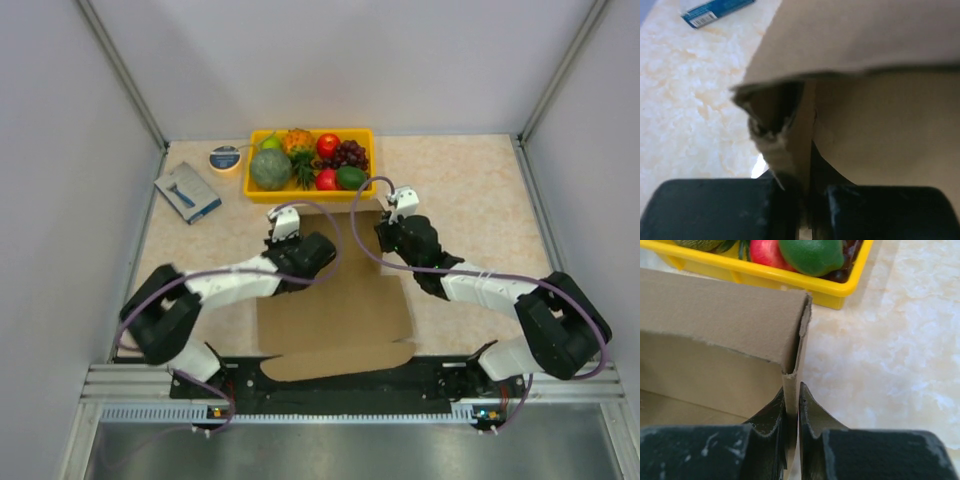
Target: Fold the paper box
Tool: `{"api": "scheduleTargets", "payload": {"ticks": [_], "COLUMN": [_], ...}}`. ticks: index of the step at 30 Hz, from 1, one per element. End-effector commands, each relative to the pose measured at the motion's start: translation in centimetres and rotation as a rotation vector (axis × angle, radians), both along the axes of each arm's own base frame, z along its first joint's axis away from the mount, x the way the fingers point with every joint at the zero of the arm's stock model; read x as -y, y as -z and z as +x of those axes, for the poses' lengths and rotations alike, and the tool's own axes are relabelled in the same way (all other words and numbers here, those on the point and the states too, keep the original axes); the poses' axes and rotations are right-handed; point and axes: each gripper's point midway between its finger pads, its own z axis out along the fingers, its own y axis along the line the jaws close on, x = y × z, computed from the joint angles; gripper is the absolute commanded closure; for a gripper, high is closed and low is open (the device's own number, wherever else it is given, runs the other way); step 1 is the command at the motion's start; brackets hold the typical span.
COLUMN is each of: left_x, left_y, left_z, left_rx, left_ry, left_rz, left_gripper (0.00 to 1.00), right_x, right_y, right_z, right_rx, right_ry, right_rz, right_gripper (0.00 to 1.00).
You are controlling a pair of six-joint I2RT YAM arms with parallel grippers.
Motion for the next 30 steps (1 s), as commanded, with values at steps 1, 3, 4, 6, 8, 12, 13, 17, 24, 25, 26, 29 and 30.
{"api": "scheduleTargets", "payload": {"ticks": [1, 3, 4, 6, 8, 12, 13, 17, 24, 25, 26, 29, 30], "left_x": [-3.3, -2.8, -2.9, -2.8, -3.0, -1.2, -0.7, 1.5, 2.8, 2.9, 2.8, 2.9, 2.9], "left_y": [-0.7, 0.6, 0.8, 1.0, 0.4, 1.0, 1.3, -0.3, -0.7, -1.5, -1.8, -2.9, -3.0], "left_z": [0.7, 1.1, 1.1, 1.2, 1.0, 1.0, 1.0, 0.7, -1.0, -1.3, -1.5, -2.3, -2.5], "left_rx": [0.029, 0.022, 0.010, 0.015, 0.040, 0.004, -0.006, 0.045, 0.000, 0.016, 0.022, 0.044, 0.044], "left_ry": [-0.299, -0.331, -0.333, -0.348, -0.361, -0.241, -0.191, 0.071, 0.215, 0.229, 0.236, 0.277, 0.296], "left_rz": [0.241, 0.255, 0.273, 0.268, 0.249, 0.166, 0.135, -0.069, -0.168, -0.199, -0.214, -0.261, -0.266], "left_gripper": [1.00, 1.00, 1.00, 1.00, 1.00, 0.90, 0.83, 0.58, 0.02, 0.02, 0.02, 0.02, 0.02], "right_x": [-2.1, -2.1, -2.2, -2.0, -1.9, -2.1, -2.1, -2.0, -2.0, -2.0, -2.1, -2.1, -2.2], "right_y": [-5.1, -5.3, -5.5, -5.7, -5.7, -5.5, -5.4, -5.0, -4.6, -4.4, -4.5, -4.2, -4.2], "right_z": [-0.1, -0.4, -0.4, -0.5, -0.5, -0.2, -0.2, -0.2, 0.0, 0.0, 0.0, 0.1, 0.1], "right_rx": [0.111, 0.117, 0.123, 0.122, 0.123, 0.105, 0.102, 0.086, 0.071, 0.065, 0.066, 0.057, 0.058], "right_ry": [-0.059, -0.069, -0.072, -0.062, -0.057, -0.061, -0.062, -0.069, -0.076, -0.077, -0.080, -0.085, -0.086], "right_rz": [0.180, 0.194, 0.200, 0.204, 0.204, 0.181, 0.178, 0.172, 0.151, 0.143, 0.141, 0.134, 0.136], "right_gripper": [1.00, 1.00, 1.00, 1.00, 1.00, 1.00, 1.00, 1.00, 1.00, 1.00, 1.00, 1.00, 1.00]}}
